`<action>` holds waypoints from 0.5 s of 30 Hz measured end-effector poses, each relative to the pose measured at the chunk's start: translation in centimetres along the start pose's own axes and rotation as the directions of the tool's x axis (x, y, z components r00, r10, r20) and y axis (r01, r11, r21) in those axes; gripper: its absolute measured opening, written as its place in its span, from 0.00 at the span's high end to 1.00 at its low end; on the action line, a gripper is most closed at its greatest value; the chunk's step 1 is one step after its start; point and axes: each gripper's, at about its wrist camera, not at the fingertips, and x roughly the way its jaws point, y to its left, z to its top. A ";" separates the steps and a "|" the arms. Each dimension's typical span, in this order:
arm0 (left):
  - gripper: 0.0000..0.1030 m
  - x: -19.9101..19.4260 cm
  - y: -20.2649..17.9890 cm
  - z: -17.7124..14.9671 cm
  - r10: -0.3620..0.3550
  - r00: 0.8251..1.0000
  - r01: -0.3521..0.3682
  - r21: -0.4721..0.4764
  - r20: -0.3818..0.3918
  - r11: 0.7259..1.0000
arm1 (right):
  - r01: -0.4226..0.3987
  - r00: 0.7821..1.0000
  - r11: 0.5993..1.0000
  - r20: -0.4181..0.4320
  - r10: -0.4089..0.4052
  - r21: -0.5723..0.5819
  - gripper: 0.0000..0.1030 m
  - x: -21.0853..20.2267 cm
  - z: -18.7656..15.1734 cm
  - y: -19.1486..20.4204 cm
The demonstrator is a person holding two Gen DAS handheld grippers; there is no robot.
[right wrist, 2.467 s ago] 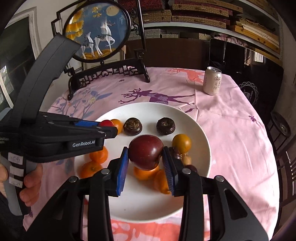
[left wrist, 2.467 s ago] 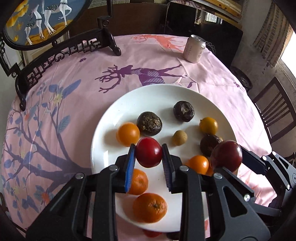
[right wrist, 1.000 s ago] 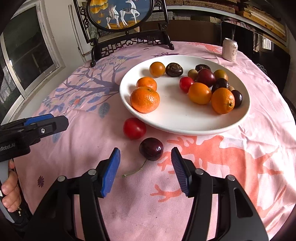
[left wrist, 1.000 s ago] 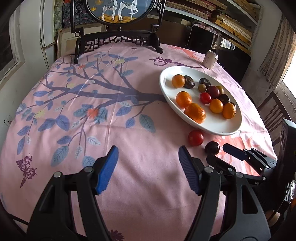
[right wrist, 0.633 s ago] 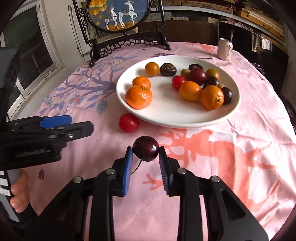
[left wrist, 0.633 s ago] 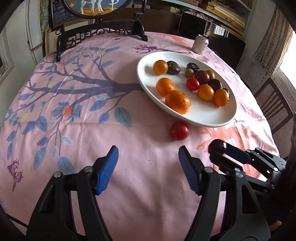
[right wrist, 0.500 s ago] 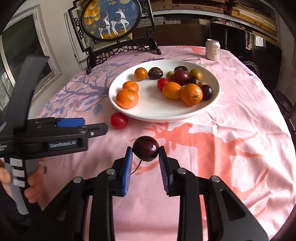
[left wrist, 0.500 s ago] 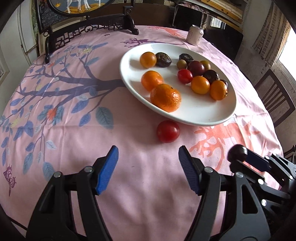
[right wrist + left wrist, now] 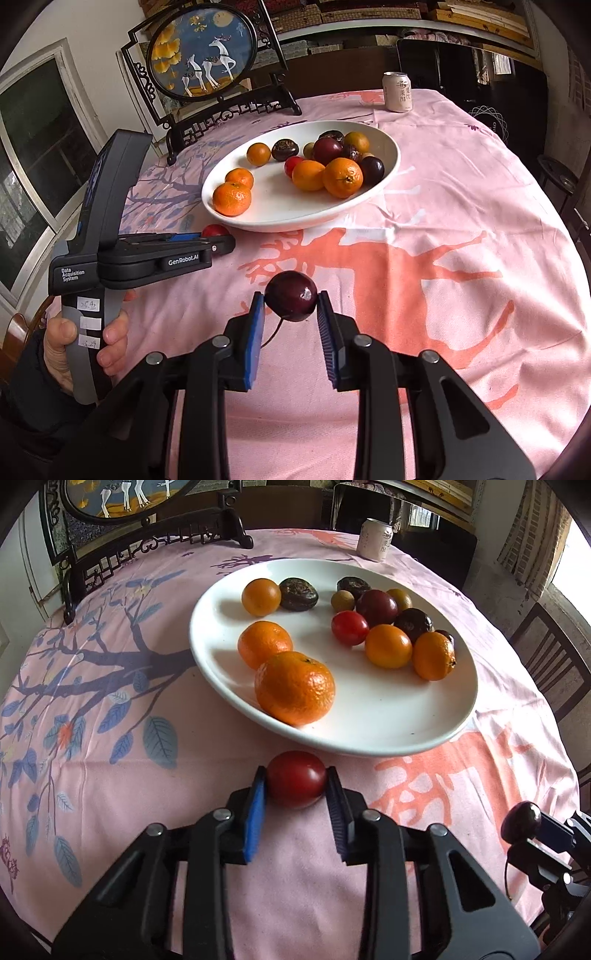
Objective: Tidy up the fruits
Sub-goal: 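Place both cherries on the white plate, opening both tools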
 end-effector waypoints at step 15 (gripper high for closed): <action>0.69 -6.8 0.5 -1.1 -0.100 0.991 0.099 0.016 0.085 0.995 | 0.003 1.000 1.000 -0.002 -0.003 -0.019 0.72 0.3 1.6 1.3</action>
